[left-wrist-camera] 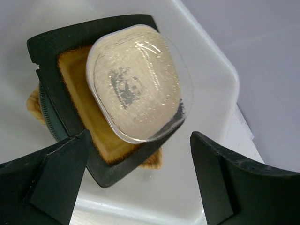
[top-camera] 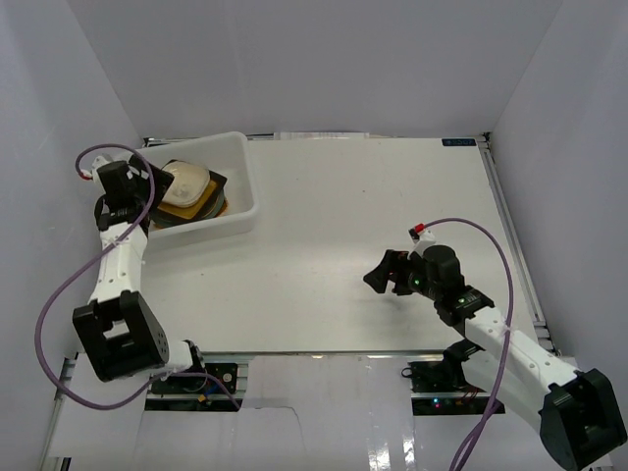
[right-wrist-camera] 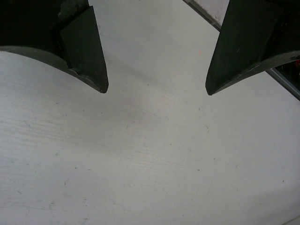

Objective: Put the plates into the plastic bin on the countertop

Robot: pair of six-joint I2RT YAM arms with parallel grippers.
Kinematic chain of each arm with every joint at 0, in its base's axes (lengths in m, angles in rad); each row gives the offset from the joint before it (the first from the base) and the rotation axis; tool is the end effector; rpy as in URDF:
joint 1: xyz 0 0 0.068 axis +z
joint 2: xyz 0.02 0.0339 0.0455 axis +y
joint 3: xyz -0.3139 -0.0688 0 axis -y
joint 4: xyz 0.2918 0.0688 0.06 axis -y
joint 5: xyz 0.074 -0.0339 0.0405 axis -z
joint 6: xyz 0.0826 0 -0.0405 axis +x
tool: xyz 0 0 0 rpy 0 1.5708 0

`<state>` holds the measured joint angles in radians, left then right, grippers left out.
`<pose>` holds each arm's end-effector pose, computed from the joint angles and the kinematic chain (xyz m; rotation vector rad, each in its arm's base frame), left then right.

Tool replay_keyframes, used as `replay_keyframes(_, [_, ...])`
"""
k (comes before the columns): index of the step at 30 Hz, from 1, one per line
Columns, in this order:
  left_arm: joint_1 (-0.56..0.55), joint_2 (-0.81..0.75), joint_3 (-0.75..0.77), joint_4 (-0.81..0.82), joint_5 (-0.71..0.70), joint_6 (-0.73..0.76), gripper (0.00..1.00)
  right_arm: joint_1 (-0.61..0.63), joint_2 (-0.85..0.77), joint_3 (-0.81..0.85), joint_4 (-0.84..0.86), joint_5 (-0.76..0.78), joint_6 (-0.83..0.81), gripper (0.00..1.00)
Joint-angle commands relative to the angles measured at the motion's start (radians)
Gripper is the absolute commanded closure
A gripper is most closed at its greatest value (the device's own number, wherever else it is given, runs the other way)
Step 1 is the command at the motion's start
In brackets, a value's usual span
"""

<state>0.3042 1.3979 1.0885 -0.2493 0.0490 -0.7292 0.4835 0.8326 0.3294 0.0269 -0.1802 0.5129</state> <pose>0.3780 0.1144 0.3081 -1.0336 1.8781 -0.3019 0.1979 0.1206 0.1863 -0.0861 2.1347 0.7904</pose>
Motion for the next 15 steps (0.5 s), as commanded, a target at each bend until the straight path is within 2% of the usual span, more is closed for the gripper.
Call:
replay_keyframes(1, [-0.046,-0.158,-0.039,0.047,0.006,0.027,0.02,0.004,-0.047,0.063,-0.002,0.041,-0.030,0.10])
replay_keyframes(4, [-0.151,-0.267,-0.087,0.082,0.087,0.050,0.02,0.006,-0.096,0.095,-0.018,0.065,-0.083,0.10])
replay_keyframes(6, [-0.275,-0.312,-0.107,0.130,0.152,0.079,0.02,0.004,-0.119,0.137,-0.025,0.088,-0.131,0.10])
replay_keyframes(8, [-0.412,-0.359,-0.143,0.189,0.285,0.137,0.02,0.004,-0.144,0.199,-0.118,0.111,-0.157,0.10])
replay_keyframes(11, [-0.554,-0.414,-0.179,0.217,0.431,0.212,0.02,0.007,-0.185,0.276,-0.244,0.220,-0.180,0.10])
replay_keyframes(15, [-0.626,-0.497,-0.242,0.220,0.543,0.237,0.02,0.006,-0.337,0.304,-0.246,0.368,-0.221,0.10])
